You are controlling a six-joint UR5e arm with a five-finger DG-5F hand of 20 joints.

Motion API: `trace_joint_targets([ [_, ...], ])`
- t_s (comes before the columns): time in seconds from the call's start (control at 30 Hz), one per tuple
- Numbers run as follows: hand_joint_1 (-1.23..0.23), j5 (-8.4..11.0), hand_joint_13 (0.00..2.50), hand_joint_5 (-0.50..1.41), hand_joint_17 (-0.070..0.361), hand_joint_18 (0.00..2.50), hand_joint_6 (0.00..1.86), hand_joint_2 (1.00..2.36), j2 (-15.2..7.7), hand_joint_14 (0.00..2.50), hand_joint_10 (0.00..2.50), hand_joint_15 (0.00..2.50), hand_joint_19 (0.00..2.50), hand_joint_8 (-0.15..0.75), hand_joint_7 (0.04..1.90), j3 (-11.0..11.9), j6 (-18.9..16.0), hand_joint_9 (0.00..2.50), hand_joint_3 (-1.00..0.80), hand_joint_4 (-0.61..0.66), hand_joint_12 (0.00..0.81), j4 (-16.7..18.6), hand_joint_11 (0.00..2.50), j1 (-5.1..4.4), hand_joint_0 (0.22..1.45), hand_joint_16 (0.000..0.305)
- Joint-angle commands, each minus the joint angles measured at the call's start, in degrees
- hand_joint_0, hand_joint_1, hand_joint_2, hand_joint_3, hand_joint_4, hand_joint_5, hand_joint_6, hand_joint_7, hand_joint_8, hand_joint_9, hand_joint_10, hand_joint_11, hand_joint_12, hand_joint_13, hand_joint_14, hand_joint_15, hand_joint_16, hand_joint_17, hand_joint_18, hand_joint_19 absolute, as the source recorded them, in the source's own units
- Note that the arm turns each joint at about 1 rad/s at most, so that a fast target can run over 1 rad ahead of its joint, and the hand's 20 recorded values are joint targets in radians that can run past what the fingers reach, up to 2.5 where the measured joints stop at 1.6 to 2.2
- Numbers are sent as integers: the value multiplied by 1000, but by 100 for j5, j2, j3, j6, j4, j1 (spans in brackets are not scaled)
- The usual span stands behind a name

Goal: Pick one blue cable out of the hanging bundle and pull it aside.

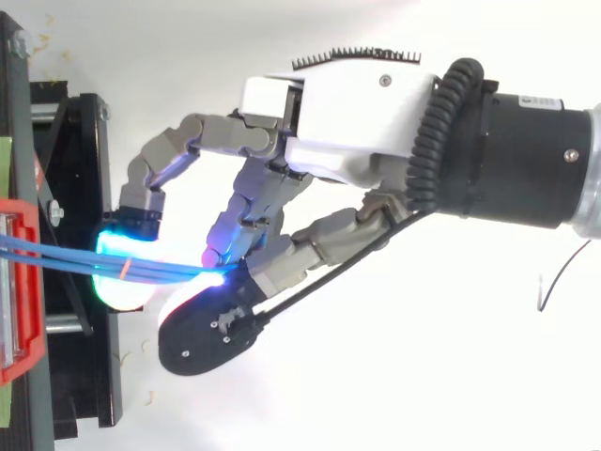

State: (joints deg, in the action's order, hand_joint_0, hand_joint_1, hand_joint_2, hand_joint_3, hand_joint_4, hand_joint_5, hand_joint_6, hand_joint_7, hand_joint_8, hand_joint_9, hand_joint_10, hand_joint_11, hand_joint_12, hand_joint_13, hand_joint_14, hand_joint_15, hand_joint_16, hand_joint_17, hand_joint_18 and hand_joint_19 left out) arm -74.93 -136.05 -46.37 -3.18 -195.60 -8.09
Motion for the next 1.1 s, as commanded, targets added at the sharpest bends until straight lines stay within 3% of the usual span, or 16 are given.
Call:
trace_joint_targets([
  [0.0, -779, -101, 996, -60, 110, 858, 862, 1000, 0, 24, 22, 589, 752, 232, 771, 5, 2, 1249, -500, -82, 355, 13, 534, 10, 481, 49],
  [0.23, -678, -154, 1028, -55, 122, 908, 844, 1000, 0, 24, 20, 574, 735, 253, 781, -12, 2, 1285, -500, -80, 372, 30, 513, 27, 436, 54],
  [0.37, -623, -154, 1001, -58, 103, 839, 843, 1000, 0, 25, 24, 602, 791, 225, 824, -47, 2, 1276, -500, -107, 341, 30, 538, 27, 554, 46],
  [0.5, -710, -154, 1052, -51, 126, 938, 842, 1008, 9, 25, 22, 573, 728, 263, 813, -56, -16, 1284, -250, -59, 386, 13, 503, 27, 581, 56],
  [0.7, -825, -154, 1053, -58, 140, 985, 858, 1002, 0, 22, 22, 561, 681, 290, 763, -56, -16, 1212, -64, -24, 408, 22, 518, 27, 584, 62],
  [0.9, -908, -154, 1013, -74, 129, 931, 877, 1009, 0, 24, 21, 578, 696, 266, 822, -56, -7, 1146, -27, -58, 387, 30, 538, 27, 622, 57],
  [1.07, -961, -154, 964, -88, 109, 849, 884, 1018, 0, 26, 23, 599, 731, 229, 916, -56, -16, 1117, -103, -111, 345, 13, 560, 27, 673, 48],
])
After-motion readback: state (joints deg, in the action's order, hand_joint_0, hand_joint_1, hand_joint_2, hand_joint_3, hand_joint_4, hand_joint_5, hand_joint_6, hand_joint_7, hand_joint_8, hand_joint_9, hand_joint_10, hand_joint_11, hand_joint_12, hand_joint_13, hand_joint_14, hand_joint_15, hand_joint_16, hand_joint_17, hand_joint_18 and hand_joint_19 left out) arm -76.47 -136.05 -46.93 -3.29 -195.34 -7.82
